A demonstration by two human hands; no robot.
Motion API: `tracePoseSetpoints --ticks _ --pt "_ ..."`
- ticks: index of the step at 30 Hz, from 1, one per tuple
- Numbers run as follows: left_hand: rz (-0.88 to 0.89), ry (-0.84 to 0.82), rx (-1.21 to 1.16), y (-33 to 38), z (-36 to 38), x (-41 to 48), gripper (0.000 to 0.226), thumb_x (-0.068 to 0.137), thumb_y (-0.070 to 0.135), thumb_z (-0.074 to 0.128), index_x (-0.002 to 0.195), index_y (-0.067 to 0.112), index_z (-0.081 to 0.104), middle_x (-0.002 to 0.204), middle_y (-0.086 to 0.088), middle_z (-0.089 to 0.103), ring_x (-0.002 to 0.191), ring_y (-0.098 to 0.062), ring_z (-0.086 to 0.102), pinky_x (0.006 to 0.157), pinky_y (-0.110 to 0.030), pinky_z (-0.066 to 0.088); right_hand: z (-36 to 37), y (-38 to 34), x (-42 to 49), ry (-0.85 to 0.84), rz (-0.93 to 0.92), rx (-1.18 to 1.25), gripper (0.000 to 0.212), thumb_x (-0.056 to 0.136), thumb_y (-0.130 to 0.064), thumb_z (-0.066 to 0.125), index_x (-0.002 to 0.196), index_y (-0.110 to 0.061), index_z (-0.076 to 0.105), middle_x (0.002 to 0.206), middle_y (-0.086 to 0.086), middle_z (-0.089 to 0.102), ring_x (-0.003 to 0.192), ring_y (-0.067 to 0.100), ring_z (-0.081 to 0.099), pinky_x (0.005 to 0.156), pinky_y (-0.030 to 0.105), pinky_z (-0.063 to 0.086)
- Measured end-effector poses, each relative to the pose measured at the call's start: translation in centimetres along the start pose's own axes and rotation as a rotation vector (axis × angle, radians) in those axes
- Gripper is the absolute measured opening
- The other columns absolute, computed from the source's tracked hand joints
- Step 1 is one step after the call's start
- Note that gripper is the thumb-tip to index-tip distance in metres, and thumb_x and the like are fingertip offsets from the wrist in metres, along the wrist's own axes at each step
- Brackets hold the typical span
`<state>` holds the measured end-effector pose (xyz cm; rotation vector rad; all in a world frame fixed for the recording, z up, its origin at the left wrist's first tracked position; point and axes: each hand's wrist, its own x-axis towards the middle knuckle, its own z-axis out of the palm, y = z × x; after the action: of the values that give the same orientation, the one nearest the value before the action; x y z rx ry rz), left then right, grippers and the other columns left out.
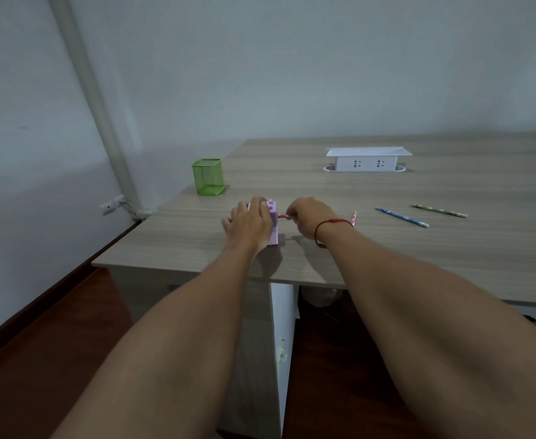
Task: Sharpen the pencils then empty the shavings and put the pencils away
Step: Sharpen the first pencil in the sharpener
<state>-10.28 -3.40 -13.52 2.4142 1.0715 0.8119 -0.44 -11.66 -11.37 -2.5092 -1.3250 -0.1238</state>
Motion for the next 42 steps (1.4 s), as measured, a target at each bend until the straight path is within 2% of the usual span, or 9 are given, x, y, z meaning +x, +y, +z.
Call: tracePoseSetpoints --ticks 7,10,12,15,17,24,28,34,42 --pt "0.019 -0.013 -0.022 -0.2 0.0 0.3 0.036 0.101 0.034 0.022 0.120 0.023 0.050 0.125 -0.010 0.050 0.118 -0.030 0.045 0.099 -0.043 0.030 -0.2 -0.6 0.3 0.001 -0.083 -0.053 0.023 0.096 -0.007 0.046 0.105 -0.009 0.068 0.111 0.012 0.066 0.088 0.027 0.059 0.075 0.032 0.045" --pt "0.084 -0.083 -0.159 -1.2 -1.1 1.3 0.037 0.102 0.032 0.021 0.112 0.012 0.051 0.119 -0.018 0.056 0.109 -0.033 0.051 0.090 -0.039 0.037 -0.5 -0.5 0.1 -0.006 -0.087 -0.107 0.028 0.094 -0.002 0.044 0.113 -0.011 0.063 0.119 0.012 0.063 0.103 0.030 0.061 0.078 0.033 0.043" --pt "0.041 -0.107 -0.275 -2.1 -1.9 1.6 0.035 0.103 0.029 0.023 0.107 0.007 0.049 0.115 -0.024 0.056 0.107 -0.035 0.053 0.085 -0.037 0.037 -0.5 -1.1 0.1 0.002 -0.100 -0.128 0.039 0.093 0.001 0.043 0.129 -0.012 0.052 0.131 0.012 0.055 0.117 0.032 0.056 0.092 0.038 0.046" --pt "-0.072 -0.144 -0.271 -3.8 -2.5 1.2 0.042 0.097 0.019 0.033 0.138 0.009 0.038 0.130 -0.021 0.055 0.118 -0.036 0.053 0.099 -0.039 0.042 -0.3 -2.6 0.1 -0.039 -0.151 -0.069 0.072 0.086 0.008 0.050 0.148 -0.017 0.025 0.142 0.015 0.042 0.120 0.037 0.052 0.099 0.048 0.045" --pt "-0.018 -0.240 -0.212 -4.7 -2.4 0.2 0.037 0.092 0.009 0.040 0.127 0.011 0.052 0.122 -0.015 0.062 0.109 -0.029 0.059 0.094 -0.035 0.046 -0.1 -3.6 0.0 -0.105 -0.188 -0.021 0.088 0.080 0.009 0.058 0.152 -0.021 0.016 0.147 0.013 0.033 0.123 0.038 0.050 0.100 0.049 0.046" --pt "0.108 -0.167 0.002 -6.3 -1.8 -0.3 0.024 0.092 0.008 0.042 0.099 0.006 0.065 0.106 -0.019 0.067 0.096 -0.034 0.061 0.083 -0.038 0.047 0.3 -5.4 -0.3 -0.118 -0.230 -0.072 0.080 0.084 -0.025 0.066 0.149 -0.015 0.021 0.146 0.013 0.034 0.126 0.037 0.047 0.102 0.045 0.045" --pt "0.135 -0.206 0.094 -6.7 -2.0 -0.1 0.023 0.095 0.013 0.044 0.105 0.008 0.064 0.112 -0.018 0.066 0.103 -0.034 0.060 0.088 -0.038 0.048 1.8 -6.0 0.4 -0.071 -0.148 -0.092 0.067 0.088 -0.047 0.055 0.143 -0.018 0.031 0.145 0.010 0.035 0.126 0.037 0.045 0.101 0.050 0.042" --pt "0.239 -0.217 0.297 -7.2 -1.7 0.8 0.029 0.098 0.023 0.040 0.109 0.010 0.064 0.111 -0.018 0.066 0.103 -0.036 0.060 0.081 -0.037 0.045 3.2 -6.1 0.7 0.051 -0.118 -0.131 0.053 0.090 -0.040 0.048 0.133 -0.012 0.037 0.135 0.009 0.042 0.115 0.040 0.050 0.098 0.050 0.041" --pt "0.434 -0.358 0.420 -7.9 -2.8 3.0 0.024 0.095 0.021 0.044 0.105 0.007 0.060 0.105 -0.014 0.063 0.095 -0.033 0.060 0.081 -0.043 0.048 2.5 -6.2 1.1 0.028 -0.156 -0.170 0.053 0.089 -0.040 0.050 0.131 -0.010 0.041 0.134 0.011 0.044 0.112 0.040 0.051 0.094 0.048 0.045"
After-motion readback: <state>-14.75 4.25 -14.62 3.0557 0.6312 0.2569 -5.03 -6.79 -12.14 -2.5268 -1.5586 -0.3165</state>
